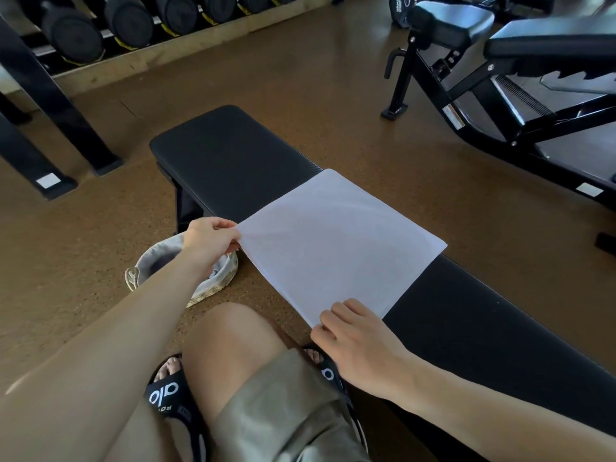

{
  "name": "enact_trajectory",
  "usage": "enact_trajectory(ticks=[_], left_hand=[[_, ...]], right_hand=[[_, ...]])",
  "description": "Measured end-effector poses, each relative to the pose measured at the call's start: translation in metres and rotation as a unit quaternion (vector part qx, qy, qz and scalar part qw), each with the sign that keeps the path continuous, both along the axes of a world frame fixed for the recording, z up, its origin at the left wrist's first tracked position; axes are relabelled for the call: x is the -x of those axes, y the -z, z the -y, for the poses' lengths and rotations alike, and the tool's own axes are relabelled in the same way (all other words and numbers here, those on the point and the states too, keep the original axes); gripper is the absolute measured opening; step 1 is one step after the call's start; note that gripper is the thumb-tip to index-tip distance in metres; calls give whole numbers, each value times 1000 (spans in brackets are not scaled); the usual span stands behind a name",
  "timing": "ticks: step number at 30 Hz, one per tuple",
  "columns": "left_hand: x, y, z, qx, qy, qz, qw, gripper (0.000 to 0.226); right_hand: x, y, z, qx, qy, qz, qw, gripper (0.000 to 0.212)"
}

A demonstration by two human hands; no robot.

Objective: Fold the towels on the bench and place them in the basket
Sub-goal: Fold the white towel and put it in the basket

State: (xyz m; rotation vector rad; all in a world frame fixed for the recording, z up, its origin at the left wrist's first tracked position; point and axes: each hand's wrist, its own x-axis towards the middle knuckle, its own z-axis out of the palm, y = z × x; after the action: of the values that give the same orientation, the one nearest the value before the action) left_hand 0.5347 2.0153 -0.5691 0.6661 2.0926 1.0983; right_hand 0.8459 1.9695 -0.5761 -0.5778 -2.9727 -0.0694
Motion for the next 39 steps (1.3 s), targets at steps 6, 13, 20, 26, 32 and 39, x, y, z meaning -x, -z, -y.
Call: enact_trajectory(ticks=[6, 13, 20, 26, 32, 39], left_hand=[[1, 1, 0, -3, -1, -8, 1000, 12], [2, 2, 0, -3, 10, -21, 1000, 10], [0, 3, 2, -3, 24, -55, 998, 6], [-1, 0, 1, 7, 36, -71, 997, 6], [-1, -2, -3, 13, 30, -69, 997, 8], [-12, -2, 2, 57, 16, -97, 994, 15]], right_hand=[[0, 2, 2, -3, -14, 16, 1000, 28], [-4, 3, 8, -4, -8, 47, 999, 29], [-12, 4, 10, -16, -7, 59, 998, 50], [-11, 8, 14, -51, 2, 9, 999, 69], [-12, 13, 11, -45, 21, -32, 998, 67], [-15, 15, 12, -59, -11, -25, 998, 71]])
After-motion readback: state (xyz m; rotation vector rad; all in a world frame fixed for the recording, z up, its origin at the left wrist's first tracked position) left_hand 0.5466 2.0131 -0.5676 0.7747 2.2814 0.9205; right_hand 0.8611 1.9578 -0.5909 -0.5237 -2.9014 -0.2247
